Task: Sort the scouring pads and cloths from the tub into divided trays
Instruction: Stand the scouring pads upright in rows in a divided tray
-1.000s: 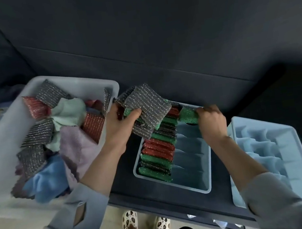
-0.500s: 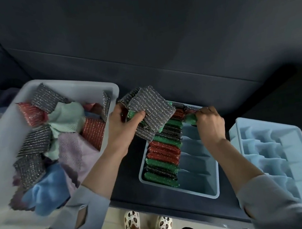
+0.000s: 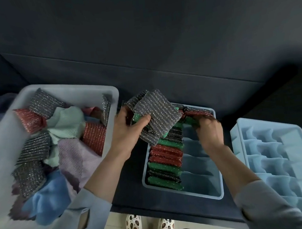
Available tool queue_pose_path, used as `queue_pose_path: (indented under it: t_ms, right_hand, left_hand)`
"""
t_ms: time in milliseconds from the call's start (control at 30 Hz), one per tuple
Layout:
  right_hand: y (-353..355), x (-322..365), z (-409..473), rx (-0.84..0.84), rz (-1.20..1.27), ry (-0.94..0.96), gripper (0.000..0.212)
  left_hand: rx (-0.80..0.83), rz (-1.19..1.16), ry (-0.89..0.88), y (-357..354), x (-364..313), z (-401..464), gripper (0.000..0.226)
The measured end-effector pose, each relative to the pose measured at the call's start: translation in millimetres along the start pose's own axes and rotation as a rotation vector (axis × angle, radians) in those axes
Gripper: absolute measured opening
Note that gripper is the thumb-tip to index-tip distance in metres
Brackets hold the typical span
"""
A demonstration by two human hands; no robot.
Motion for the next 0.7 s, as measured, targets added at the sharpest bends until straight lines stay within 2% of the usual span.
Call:
queue_pose_path:
  t_ms: [100, 133, 200, 267, 367, 433, 500, 567, 633, 667, 700]
  right_hand:
    - [39, 16, -11, -0.176, 0.281, 0.001, 0.018]
    - [51, 23, -14, -0.162, 0.475, -0.029, 0.021]
    - [55, 44, -20, 0.055, 0.824, -0.083, 0.019]
    - [50, 61, -25, 0.215, 0.887, -0.011, 0.008]
    - [50, 50, -24, 0.166, 0.907, -0.054, 0.026]
    - [51, 41, -25, 0.151, 0.923, -0.089, 0.024]
    - [46, 36, -30, 0.206, 0.947, -0.123, 0.017]
    - [35, 24, -33, 0.275, 1.035, -0.205, 0.028]
    - [30, 0, -34, 0.226, 1.186, -0.385, 0.055]
    - [31, -16, -33, 0.157, 1.227, -0.462, 0.060]
    - [40, -29, -31, 0.066, 1.197, -0.483, 0.049]
  left_hand:
    - [0.034, 0.018, 0.008, -8, 1, 2, 0.085]
    - [0.042, 0.033, 0.009, -10, 0, 2, 0.091]
    - [0.074, 0.068, 0.004, -18, -2, 1, 0.098]
    - [0.110, 0.084, -0.005, -27, -3, 0, 0.100]
    - [0.171, 0.101, -0.051, -35, -9, -4, 0.079]
    - [0.211, 0.125, -0.067, -39, -10, -7, 0.065]
    - [0.223, 0.155, -0.106, -41, -12, -10, 0.059]
    - [0.194, 0.170, -0.114, -40, -13, -12, 0.057]
    - [0.187, 0.135, -0.080, -39, -8, -9, 0.049]
    - [0.181, 0.105, -0.051, -37, -3, -7, 0.044]
    - [0.165, 0.084, -0.028, -34, 1, -5, 0.041]
Point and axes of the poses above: each hand's wrist, its own z-axis towards the middle knuckle, its own y-axis out of the back of the hand, x = y × z, the point moved 9 cm from there along z, towards the middle knuckle, and after that the axes turned 3 degrees about -y, right-handed, at the moved point
